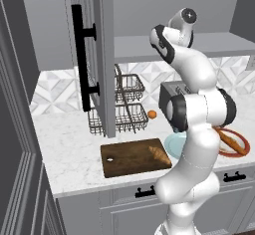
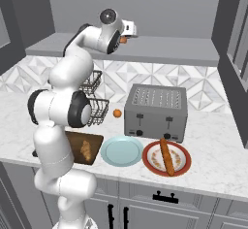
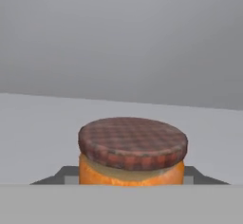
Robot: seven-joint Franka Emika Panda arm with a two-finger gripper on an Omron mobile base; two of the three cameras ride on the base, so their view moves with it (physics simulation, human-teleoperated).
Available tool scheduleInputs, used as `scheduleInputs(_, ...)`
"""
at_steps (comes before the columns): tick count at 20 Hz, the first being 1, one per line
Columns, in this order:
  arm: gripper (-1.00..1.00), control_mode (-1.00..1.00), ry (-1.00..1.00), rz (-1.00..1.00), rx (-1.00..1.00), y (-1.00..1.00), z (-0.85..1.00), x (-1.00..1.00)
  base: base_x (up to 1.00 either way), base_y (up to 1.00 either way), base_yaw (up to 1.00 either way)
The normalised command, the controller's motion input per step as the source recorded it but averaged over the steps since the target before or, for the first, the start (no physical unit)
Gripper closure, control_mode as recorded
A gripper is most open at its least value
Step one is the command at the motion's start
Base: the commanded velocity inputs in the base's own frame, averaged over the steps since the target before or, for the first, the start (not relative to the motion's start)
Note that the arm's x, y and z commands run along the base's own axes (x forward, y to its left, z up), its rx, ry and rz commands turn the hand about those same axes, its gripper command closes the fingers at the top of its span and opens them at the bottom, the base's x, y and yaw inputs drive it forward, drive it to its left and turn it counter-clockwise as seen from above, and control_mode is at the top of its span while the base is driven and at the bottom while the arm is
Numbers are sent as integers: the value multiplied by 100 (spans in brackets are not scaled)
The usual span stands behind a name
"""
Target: From the different types of pastries on the counter, select a croissant and place it on the cutting board. Then retrieve a jar of jam from the cabinet and place it alongside the croissant on the cutting board.
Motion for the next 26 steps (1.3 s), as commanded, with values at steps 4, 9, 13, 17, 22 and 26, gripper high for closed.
scheduleInputs(4, 100, -100, 0, 0, -8, 0, -37, -12, 0, 0, 0)
scheduleInputs(9, 100, -100, -23, -6, 8, -26, 1, -91, 0, 0, 0)
scheduleInputs(13, 100, -100, -33, -5, 28, -54, 18, -100, 0, 0, 0)
scheduleInputs(17, 100, -100, -5, -8, 35, -3, 70, -100, 0, 0, 0)
scheduleInputs(22, 100, -100, -4, 0, 13, 0, 58, -100, 0, 0, 0)
scheduleInputs(26, 100, -100, 0, -4, 8, -8, -3, -100, 0, 0, 0)
